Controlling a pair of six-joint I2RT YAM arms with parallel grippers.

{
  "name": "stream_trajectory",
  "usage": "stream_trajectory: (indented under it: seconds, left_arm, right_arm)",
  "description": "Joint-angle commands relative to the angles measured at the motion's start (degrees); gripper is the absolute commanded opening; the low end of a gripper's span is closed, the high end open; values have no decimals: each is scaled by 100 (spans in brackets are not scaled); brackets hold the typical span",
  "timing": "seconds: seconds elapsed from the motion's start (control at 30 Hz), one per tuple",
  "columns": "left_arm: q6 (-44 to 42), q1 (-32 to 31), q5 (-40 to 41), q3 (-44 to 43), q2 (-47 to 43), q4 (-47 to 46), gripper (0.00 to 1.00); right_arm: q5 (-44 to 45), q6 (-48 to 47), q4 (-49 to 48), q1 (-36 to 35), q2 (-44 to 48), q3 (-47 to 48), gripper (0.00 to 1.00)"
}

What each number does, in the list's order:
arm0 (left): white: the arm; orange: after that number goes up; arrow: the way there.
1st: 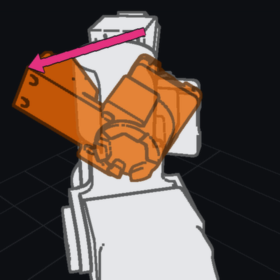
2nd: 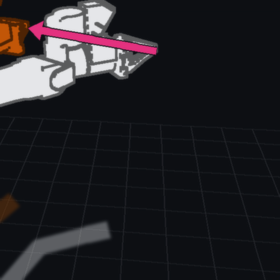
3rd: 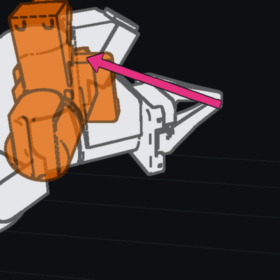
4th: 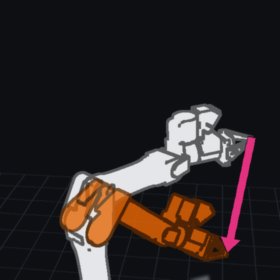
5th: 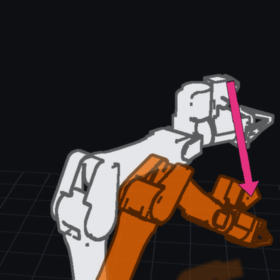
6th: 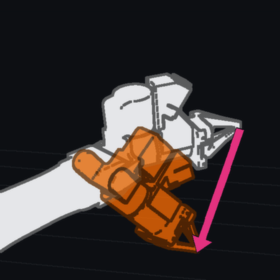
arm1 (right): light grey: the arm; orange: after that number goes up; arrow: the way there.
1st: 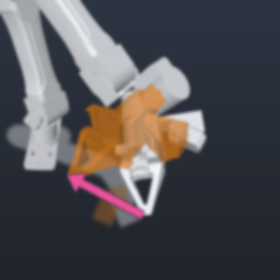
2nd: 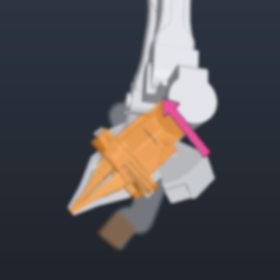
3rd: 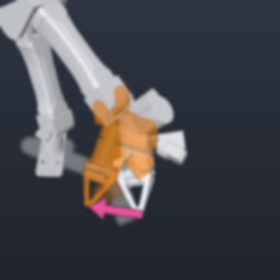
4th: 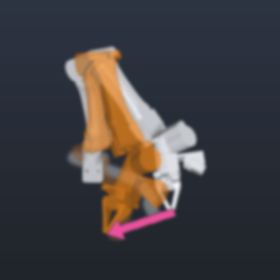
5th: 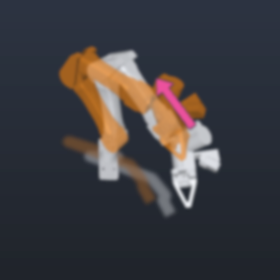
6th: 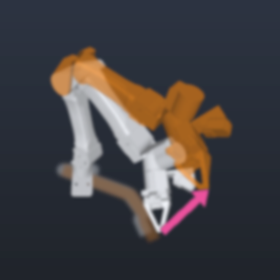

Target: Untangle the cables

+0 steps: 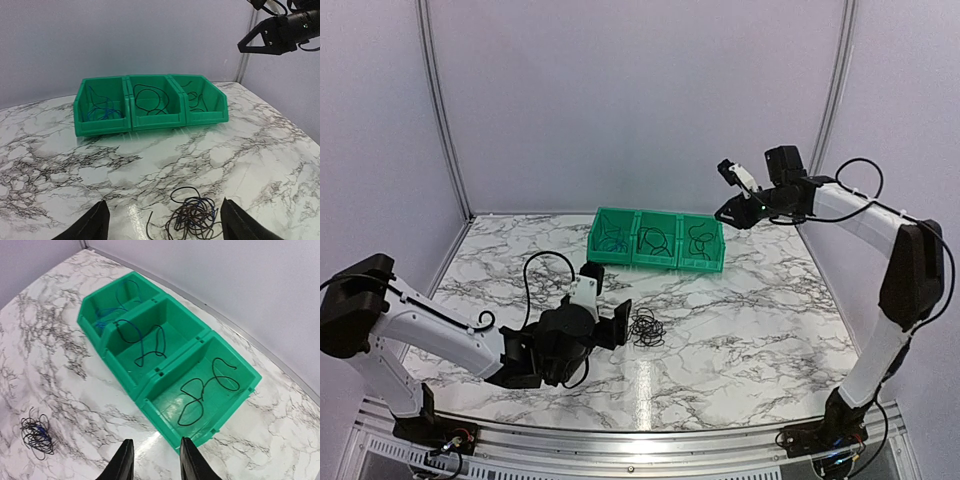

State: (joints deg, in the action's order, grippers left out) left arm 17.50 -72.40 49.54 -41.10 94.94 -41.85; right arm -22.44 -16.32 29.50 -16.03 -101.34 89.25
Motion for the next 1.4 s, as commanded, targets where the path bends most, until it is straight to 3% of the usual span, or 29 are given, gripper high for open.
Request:
stream_trajectory:
  seconds: [0.0,0.13,0.23,0.3,0.47,0.67,0.97,1.07,1.3,1.37]
  left_arm:
    - [736,118,-1133,-218,-452,1581,74]
    - [1552,418,-2298,-142,-614,1812,70]
    - [2130,669,-2679,-127,-631,1875,70]
    - [2291,723,-2598,-71,-645,1878,71]
    - [2518,814,-2300,51,-650,1943,87]
    - [2552,824,-2342,58,-560,1984,89]
    - [2644,824,-2479,-123,-151,2027,87]
    - [2711,824,-2532,-212,5,2022,86]
    - [2606,832,-2325,-604,453,2023,85]
    - [2549,841,-2188,-770,597,2022,85]
  right_arm:
    - [-1181,-132,-802,-103,551,-1067,32]
    - [-1922,-280,-1387,-287,801,-2068,29]
    - [-1998,-381,-1401,-578,587,-2168,28]
    - [-2065,-242,-1348,-798,314,-1990,27]
    - [-1557,-442,-811,-1556,-437,-1385,31]
    - [-1315,-535,-542,-1998,-926,-1148,37]
    - [-1305,-500,-518,-2090,-1330,-1037,36]
    - [-1307,-517,-488,-2134,-1431,-974,30]
    - [-1332,-432,-649,-2137,-1288,-1008,2]
    - [-1329,-463,-668,-2145,-1209,-1037,0]
